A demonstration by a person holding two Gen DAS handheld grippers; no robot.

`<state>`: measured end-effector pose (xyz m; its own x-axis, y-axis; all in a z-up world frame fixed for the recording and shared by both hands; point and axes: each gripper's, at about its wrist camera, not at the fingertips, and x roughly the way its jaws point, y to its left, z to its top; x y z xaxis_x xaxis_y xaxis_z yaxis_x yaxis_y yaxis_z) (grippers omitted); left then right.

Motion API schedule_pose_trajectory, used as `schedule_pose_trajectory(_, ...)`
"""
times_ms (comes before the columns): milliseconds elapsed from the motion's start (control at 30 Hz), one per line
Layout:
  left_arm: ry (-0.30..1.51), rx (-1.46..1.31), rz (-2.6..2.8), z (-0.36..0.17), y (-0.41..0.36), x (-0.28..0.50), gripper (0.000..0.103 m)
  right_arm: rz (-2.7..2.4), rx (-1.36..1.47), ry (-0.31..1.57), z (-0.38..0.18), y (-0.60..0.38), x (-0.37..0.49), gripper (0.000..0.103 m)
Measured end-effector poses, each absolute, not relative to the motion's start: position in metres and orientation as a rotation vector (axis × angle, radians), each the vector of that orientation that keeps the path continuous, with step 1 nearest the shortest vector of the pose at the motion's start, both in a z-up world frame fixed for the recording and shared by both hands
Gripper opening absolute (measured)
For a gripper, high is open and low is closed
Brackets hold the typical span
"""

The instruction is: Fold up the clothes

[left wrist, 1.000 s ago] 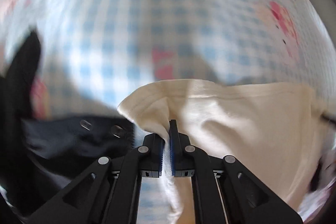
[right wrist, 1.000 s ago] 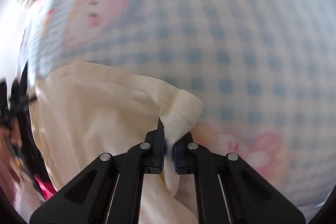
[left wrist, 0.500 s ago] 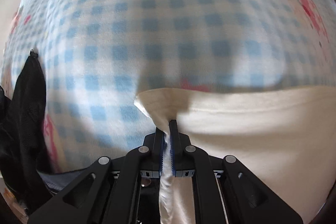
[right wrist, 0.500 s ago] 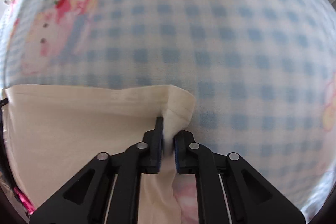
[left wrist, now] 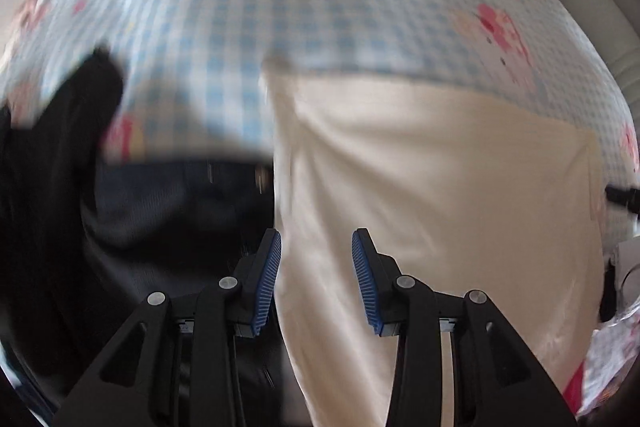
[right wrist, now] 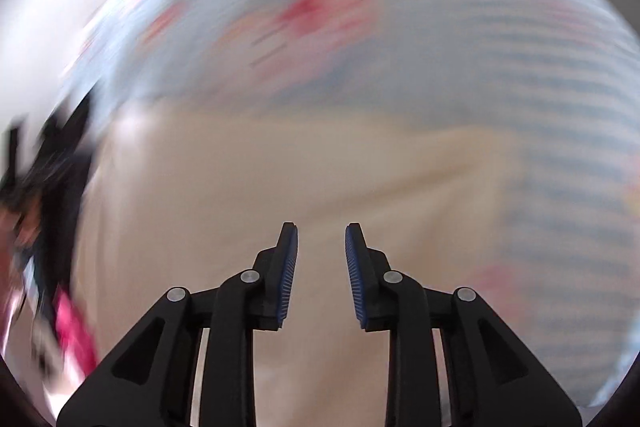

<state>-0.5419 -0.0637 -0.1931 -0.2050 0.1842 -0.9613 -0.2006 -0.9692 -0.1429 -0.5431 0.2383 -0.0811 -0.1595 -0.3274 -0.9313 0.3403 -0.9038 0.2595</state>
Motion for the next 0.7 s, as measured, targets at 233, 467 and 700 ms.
schedule_pose_trajectory(233, -0.19, -2.004, 2.164, -0.228, -0.097, -0.455, 0.039, -1.822, 1.727, -0.016, -0.114, 0.123, -0.461, 0.024)
schedule_pose_trajectory(467, -0.125, -2.059, 2.032, -0.256, -0.088, -0.404, 0.039, -1.641, 1.83, -0.116, -0.159, 0.046, -0.417, 0.025)
schedule_pose_trajectory(700, 0.017, -2.023, 2.075, -0.271, -0.076, -0.395, 0.008, -1.716, 1.883, -0.01, -0.188, -0.001, -0.368, 0.025)
